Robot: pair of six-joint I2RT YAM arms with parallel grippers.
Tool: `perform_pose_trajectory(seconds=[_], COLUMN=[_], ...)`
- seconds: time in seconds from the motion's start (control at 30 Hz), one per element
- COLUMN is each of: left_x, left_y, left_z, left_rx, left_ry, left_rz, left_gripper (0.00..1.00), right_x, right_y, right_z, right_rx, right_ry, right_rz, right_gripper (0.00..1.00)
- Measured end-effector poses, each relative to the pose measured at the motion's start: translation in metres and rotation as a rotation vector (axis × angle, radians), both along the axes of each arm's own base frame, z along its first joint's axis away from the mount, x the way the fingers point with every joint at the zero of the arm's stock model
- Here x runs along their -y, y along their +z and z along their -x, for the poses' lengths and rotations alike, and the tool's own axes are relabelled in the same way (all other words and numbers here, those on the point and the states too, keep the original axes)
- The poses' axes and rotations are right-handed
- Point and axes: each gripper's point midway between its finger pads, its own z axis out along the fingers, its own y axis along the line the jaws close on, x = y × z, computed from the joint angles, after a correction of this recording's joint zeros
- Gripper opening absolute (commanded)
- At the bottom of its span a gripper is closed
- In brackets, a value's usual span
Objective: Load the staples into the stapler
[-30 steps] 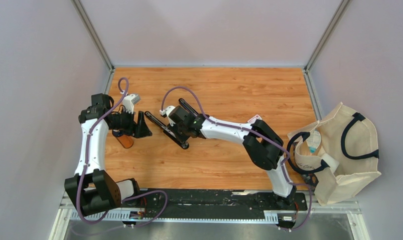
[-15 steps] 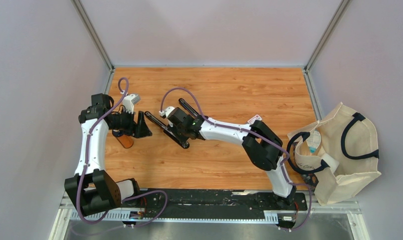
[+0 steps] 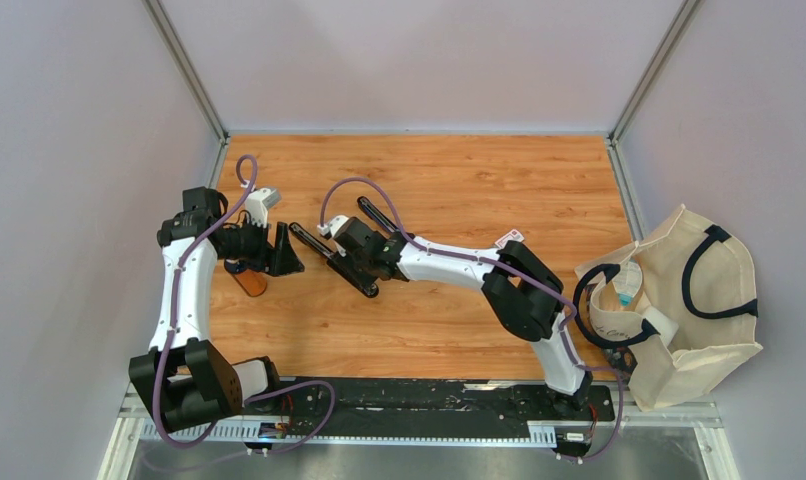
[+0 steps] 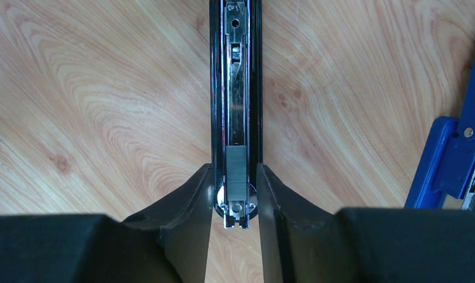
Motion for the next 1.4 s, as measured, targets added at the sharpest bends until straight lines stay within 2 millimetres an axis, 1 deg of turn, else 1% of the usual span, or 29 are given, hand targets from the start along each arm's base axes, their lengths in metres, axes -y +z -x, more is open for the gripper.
perform_pose_trajectory(seconds=[0.2,0.47,0.6,0.67,0.77,0.83,0.9,0.93,0.97,1.0,1.03,1.07,1.1,1.17,1.2,1.27,1.33,1.4], left_x=[0.000,0.000,0.000,0.000,0.000,0.000,0.000,0.000,0.000,0.001,0.001,0.001,0.001,0.001,0.001,0.001,0.002,0.002], left_y=[0.000,0.000,0.000,0.000,0.000,0.000,0.000,0.000,0.000,0.000,0.000,0.000,0.000,0.000,0.000,0.000,0.000,0.000], left_z=[0.000,0.000,0.000,0.000,0.000,0.000,0.000,0.000,0.000,0.000,0.000,0.000,0.000,0.000,0.000,0.000,0.000,0.000], left_rx=[0.000,0.000,0.000,-0.001,-0.001,-0.001,-0.001,-0.001,-0.001,-0.001,-0.001,-0.002,-0.002,-0.002,-0.002,-0.002,-0.002,-0.003], left_ry=[0.000,0.000,0.000,0.000,0.000,0.000,-0.001,-0.001,-0.001,-0.001,-0.001,-0.001,-0.001,-0.002,-0.003,-0.004,-0.004,-0.004], left_rz=[0.000,0.000,0.000,0.000,0.000,0.001,0.002,0.003,0.004,0.004,0.004,0.005,0.005,0.007,0.008,0.010,0.012,0.011], left_gripper=[0.82,0.82,0.82,0.82,0.82,0.82,0.82,0.82,0.82,0.82,0.82,0.82,0.82,0.82,0.82,0.82,0.82,0.82], right_x=[0.002,0.002,0.006,0.014,0.030,0.043,0.053,0.057,0.059,0.061,0.067,0.072,0.077,0.092,0.102,0.121,0.146,0.169], right_y=[-0.002,-0.002,-0.006,-0.010,-0.014,-0.011,0.000,0.011,0.016,0.026,0.036,0.047,0.058,0.082,0.098,0.123,0.146,0.160], right_z=[0.002,0.002,0.002,0.005,0.012,0.020,0.027,0.032,0.033,0.036,0.039,0.043,0.046,0.052,0.054,0.055,0.047,0.037], right_rx=[-0.001,0.006,-0.002,-0.012,-0.030,-0.039,-0.037,-0.030,-0.026,-0.013,0.000,0.015,0.033,0.083,0.123,0.192,0.267,0.324], right_ry=[0.011,0.049,0.073,0.090,0.127,0.167,0.220,0.258,0.269,0.294,0.318,0.339,0.356,0.385,0.398,0.402,0.360,0.295], right_rz=[0.015,0.024,0.031,0.046,0.065,0.078,0.078,0.073,0.068,0.057,0.051,0.043,0.035,0.017,0.002,-0.024,-0.050,-0.053], right_gripper=[0.45,0.45,0.45,0.47,0.56,0.63,0.71,0.76,0.80,0.84,0.90,0.98,1.00,1.00,1.00,1.00,1.00,1.00])
